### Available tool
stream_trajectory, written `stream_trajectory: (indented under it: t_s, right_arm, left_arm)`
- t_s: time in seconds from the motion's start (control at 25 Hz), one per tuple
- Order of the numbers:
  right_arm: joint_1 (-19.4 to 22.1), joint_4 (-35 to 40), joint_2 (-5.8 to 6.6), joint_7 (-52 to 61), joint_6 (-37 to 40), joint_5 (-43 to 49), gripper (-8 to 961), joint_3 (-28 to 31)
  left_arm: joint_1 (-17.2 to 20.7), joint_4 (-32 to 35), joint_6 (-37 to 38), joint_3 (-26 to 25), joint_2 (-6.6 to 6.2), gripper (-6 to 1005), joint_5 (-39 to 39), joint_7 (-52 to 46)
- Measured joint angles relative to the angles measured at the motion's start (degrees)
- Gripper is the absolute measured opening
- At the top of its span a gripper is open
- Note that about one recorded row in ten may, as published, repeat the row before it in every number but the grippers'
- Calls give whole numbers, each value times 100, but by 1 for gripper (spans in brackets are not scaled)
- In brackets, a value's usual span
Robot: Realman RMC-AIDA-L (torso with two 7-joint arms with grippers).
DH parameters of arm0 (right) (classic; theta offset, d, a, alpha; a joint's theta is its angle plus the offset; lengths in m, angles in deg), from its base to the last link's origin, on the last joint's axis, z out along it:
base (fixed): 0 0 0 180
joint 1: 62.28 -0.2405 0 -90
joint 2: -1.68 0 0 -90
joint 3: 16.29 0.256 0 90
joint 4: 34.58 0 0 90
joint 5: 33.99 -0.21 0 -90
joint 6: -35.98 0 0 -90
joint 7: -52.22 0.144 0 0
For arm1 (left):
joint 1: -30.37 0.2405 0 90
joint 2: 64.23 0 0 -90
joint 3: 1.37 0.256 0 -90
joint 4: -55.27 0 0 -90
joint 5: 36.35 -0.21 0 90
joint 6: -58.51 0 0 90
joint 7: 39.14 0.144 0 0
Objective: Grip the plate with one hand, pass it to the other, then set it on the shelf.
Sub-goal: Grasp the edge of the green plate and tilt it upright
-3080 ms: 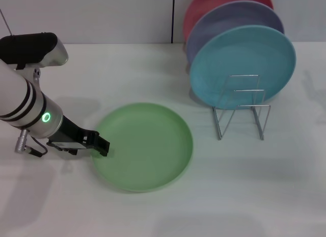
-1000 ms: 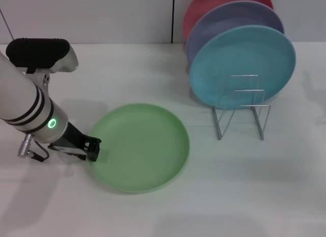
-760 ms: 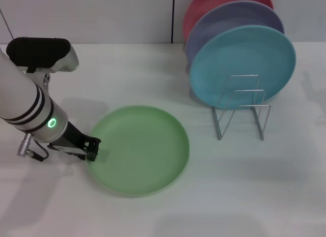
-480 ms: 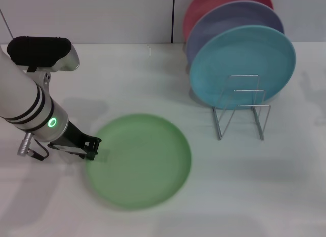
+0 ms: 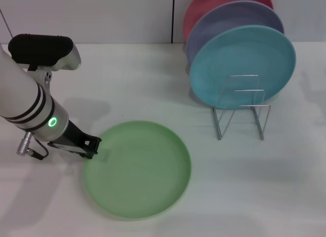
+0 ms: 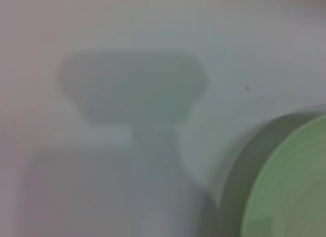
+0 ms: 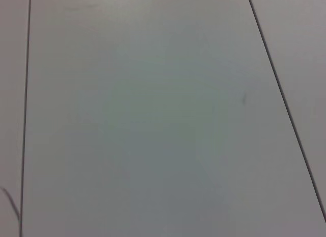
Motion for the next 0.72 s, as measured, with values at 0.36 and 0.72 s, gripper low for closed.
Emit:
stream_trajectory:
  t_s: [0.36,0.72]
  right_arm:
    - [0,0,0,0,6,-1,652,-9]
    - [-3,1,0,0,8,-1,652,-9]
  left_arm:
    - [-6,-11,-26,4,-10,42,-6,8]
    - [-27,33,-71,-32,-18,45,-9,75]
